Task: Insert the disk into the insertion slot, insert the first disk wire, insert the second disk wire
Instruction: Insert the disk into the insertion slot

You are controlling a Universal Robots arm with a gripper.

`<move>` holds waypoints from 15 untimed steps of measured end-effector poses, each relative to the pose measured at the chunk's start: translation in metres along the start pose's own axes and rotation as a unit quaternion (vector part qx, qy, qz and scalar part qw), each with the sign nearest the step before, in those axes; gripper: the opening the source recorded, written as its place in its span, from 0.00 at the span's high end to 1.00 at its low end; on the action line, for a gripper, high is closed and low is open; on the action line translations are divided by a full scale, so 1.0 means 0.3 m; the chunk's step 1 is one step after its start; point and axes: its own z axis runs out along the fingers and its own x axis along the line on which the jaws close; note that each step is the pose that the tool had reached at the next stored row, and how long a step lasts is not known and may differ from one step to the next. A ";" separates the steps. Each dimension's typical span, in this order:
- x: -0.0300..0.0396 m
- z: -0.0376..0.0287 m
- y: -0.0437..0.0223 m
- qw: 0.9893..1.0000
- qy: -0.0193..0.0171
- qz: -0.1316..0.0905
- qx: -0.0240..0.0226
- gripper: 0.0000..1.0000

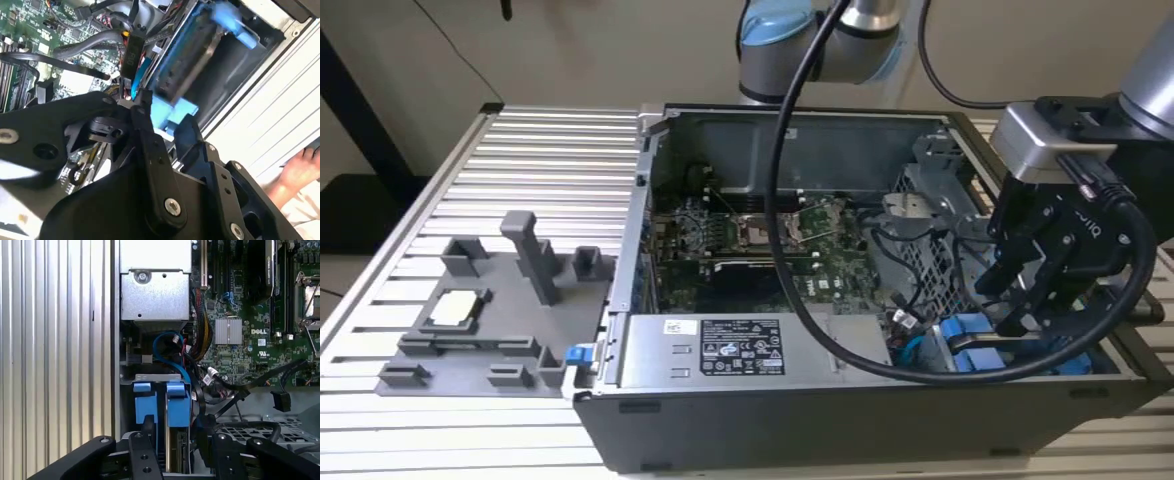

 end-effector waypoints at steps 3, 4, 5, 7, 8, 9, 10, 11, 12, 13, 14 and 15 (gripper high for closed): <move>0.000 -0.007 0.000 1.000 0.000 0.000 0.000 0.53; 0.000 -0.018 0.001 1.000 0.000 0.000 0.000 0.53; -0.001 -0.033 0.002 1.000 0.000 0.000 0.000 0.53; -0.002 -0.064 0.004 1.000 0.000 0.000 0.000 0.53; -0.002 -0.077 0.005 1.000 0.000 0.000 0.000 0.53; -0.002 -0.089 0.005 1.000 0.000 0.000 0.000 0.53; -0.003 -0.096 0.006 1.000 0.000 0.000 0.000 0.53; -0.003 -0.098 0.006 1.000 0.000 0.000 0.000 0.53; -0.004 -0.099 0.006 1.000 0.000 0.000 0.001 0.53; -0.005 -0.099 0.007 1.000 -0.001 0.000 0.003 0.53; -0.006 -0.100 0.008 1.000 -0.003 0.000 0.006 0.53; -0.006 -0.099 0.010 1.000 -0.007 -0.001 0.010 0.53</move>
